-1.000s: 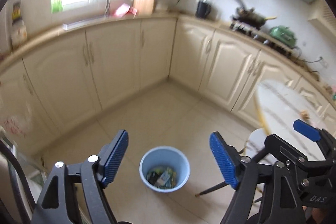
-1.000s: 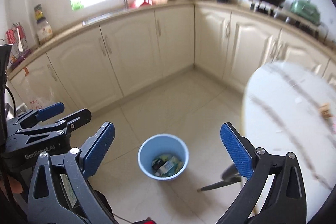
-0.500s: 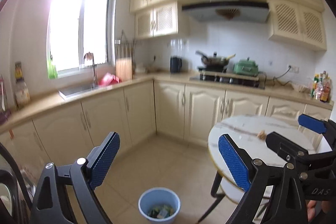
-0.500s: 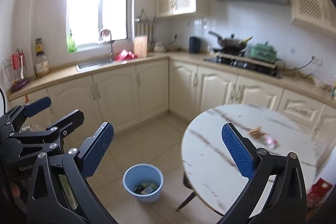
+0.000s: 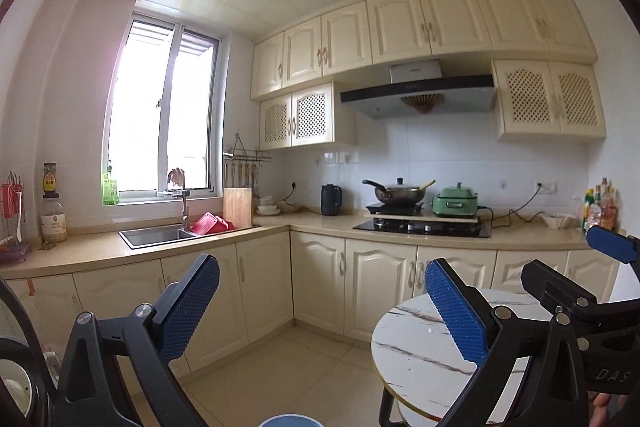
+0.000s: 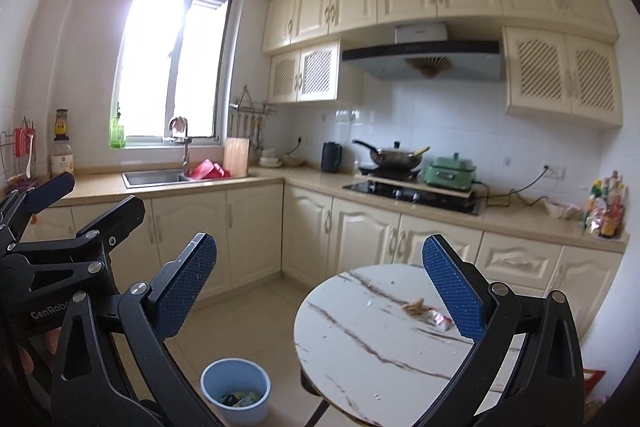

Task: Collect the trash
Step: 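Move both tools back toward the table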

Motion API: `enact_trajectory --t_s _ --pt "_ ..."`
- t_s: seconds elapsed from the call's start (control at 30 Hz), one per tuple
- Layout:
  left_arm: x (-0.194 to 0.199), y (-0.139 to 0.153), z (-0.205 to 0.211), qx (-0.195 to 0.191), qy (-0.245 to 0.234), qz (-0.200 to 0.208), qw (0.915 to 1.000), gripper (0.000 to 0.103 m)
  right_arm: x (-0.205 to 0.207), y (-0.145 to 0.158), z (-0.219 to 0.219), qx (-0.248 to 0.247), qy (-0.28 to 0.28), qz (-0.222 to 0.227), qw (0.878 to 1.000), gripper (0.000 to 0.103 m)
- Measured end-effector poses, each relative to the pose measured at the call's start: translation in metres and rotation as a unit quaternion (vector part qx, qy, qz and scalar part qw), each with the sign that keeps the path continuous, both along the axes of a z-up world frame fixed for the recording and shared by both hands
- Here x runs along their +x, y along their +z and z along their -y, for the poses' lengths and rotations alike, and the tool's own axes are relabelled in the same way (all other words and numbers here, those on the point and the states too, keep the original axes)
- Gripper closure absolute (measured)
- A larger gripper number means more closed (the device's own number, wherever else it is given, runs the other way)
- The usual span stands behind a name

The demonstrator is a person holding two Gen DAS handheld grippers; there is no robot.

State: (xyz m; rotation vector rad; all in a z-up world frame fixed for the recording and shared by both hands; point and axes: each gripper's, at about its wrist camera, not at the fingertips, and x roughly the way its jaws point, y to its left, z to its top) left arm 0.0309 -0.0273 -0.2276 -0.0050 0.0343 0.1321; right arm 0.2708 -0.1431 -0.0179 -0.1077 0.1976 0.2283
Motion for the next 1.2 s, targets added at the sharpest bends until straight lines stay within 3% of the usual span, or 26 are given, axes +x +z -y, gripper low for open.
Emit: enact_trajectory --t_s 0.3,0.6,0.9,1.2 --pt "-0.013 -0.011 -0.006 0.005 0.000 -0.004 1.0000 0.001 -0.003 0.002 0.000 0.002 -0.006 0.003 1.000 0.000" --pt "0.022 0.003 -0.003 0.003 -0.014 -0.017 0.9998 0.001 0.003 -0.007 0.010 0.003 -0.015 -0.002 1.000 0.000" --pt "0.102 0.017 0.020 0.022 -0.040 -0.078 0.9959 0.001 0.038 -0.030 0.048 0.011 -0.047 -0.038 0.998 0.000" --pt "0.215 0.038 0.040 0.011 -0.075 -0.165 0.9834 0.001 0.102 -0.066 0.144 0.009 -0.120 -0.107 0.987 0.000"
